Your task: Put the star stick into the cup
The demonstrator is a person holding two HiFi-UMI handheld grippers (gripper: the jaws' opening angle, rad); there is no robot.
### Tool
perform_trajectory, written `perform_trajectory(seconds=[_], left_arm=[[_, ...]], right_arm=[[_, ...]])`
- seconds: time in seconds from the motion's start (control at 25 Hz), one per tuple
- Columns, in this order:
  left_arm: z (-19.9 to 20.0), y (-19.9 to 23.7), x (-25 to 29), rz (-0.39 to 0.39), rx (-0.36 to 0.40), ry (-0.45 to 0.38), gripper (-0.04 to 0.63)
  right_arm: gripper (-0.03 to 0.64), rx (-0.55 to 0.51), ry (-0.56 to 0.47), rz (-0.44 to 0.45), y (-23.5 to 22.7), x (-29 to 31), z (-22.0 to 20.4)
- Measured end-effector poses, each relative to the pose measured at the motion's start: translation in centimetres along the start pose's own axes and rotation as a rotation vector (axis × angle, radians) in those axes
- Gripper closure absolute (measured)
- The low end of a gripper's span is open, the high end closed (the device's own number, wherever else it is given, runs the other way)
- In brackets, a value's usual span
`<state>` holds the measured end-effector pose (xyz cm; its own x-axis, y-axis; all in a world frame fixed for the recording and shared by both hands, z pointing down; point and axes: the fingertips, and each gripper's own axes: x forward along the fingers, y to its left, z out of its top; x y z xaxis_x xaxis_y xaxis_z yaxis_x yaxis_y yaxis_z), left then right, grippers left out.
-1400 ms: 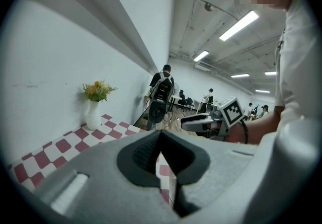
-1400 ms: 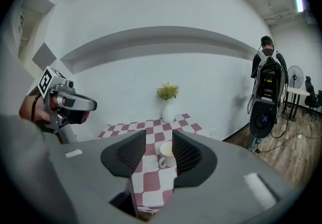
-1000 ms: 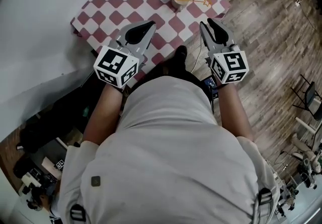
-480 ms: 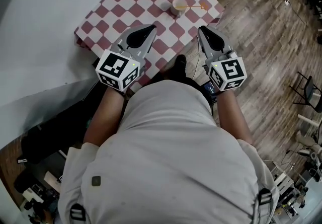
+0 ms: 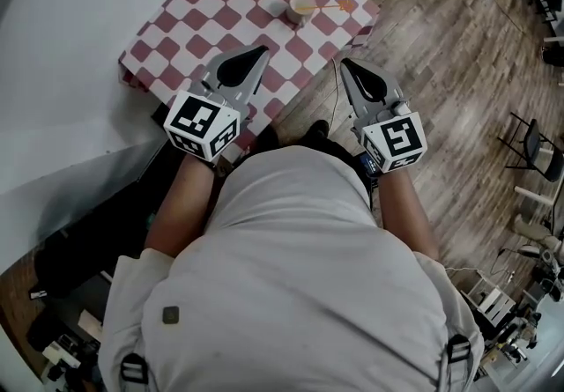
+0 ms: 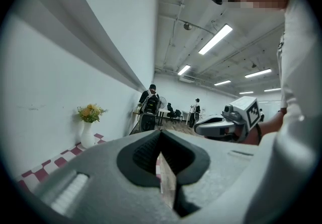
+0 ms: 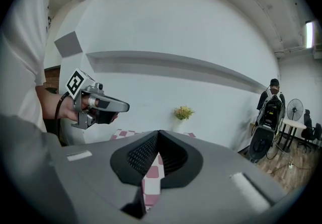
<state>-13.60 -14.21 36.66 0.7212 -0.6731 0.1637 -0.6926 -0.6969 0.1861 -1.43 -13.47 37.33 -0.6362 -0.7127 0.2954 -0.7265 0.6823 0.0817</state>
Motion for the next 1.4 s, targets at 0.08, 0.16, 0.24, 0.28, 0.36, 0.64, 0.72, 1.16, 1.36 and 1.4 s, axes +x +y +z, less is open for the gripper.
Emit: perform_trajectory(seconds=[0.08, 0.16, 0.24, 0.28, 0.36, 0.64, 0.72, 1.16, 1.36, 1.4], left_arm=[[-0.2, -0.8, 0.4, 0.000, 0.004, 0.003, 0.591], [-0.3, -1.4, 0.6, 0.002, 0.011, 0.007, 0.591], [0.0, -1.9, 0.7, 0.008, 0.019, 0.009, 0.591], [0.1, -2.3, 0.8, 0.011, 0.022, 0.010, 0.591], [0.4, -3.1, 1.2, 0.020, 0.027, 0.012, 0.591], [0.1, -8.6, 3.6, 0.058, 0.024, 0.010, 0.591], [-0.2, -10.6, 4.2, 0.070, 0.024, 0.010, 0.591], [-2.3, -21.2, 5.5, 0.180, 0.020, 0.002, 0.591], [-3.5, -26.6, 4.9, 0.227, 0.022, 0.001, 0.591], [-3.7, -27.5, 4.8, 0.236, 0.021, 0.001, 0.591]], right_arm=[[0.607, 0.001, -0.008, 0.007, 0.0, -0.7, -0.4], [0.607, 0.009, -0.017, 0.012, -0.1, -1.1, -0.5], [0.607, 0.018, -0.024, 0.016, -0.4, -1.7, -0.5], [0.607, 0.023, -0.027, 0.018, -0.7, -2.1, -0.5], [0.607, 0.030, -0.032, 0.025, -1.3, -3.0, -0.7], [0.607, 0.046, -0.037, 0.063, -4.0, -8.1, -2.6], [0.607, 0.046, -0.046, 0.082, -4.7, -9.7, -2.9], [0.607, 0.041, -0.083, 0.200, -6.7, -18.7, -6.4], [0.607, 0.040, -0.097, 0.246, -6.5, -23.3, -8.1], [0.607, 0.042, -0.100, 0.254, -6.4, -24.1, -8.4]])
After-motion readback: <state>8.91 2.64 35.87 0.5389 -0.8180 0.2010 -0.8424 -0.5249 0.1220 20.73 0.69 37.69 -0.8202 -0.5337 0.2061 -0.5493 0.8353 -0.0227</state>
